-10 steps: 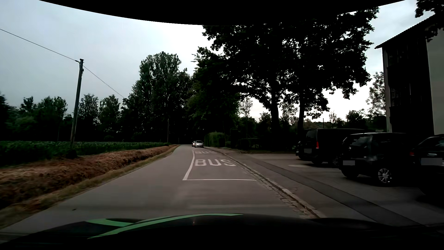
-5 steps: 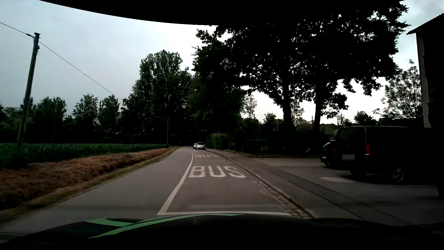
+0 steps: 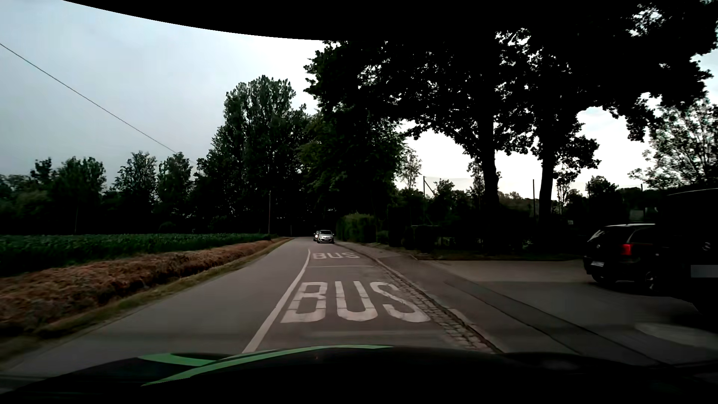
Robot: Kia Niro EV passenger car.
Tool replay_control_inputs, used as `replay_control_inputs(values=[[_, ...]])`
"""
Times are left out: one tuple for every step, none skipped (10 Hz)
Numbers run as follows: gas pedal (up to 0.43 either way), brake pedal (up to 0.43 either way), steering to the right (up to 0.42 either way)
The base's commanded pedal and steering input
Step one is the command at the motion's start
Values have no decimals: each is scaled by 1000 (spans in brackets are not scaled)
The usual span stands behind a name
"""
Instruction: Follow the waypoints while adhering to traffic rules and regulations
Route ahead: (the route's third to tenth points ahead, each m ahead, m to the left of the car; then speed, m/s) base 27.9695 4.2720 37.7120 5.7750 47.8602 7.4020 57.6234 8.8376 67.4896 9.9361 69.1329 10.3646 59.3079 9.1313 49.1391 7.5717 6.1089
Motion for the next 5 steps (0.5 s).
replay_control_inputs(values=[[0, 0, -20], [0, 0, -20], [0, 0, -21], [0, 12, -21], [0, 49, -17]])
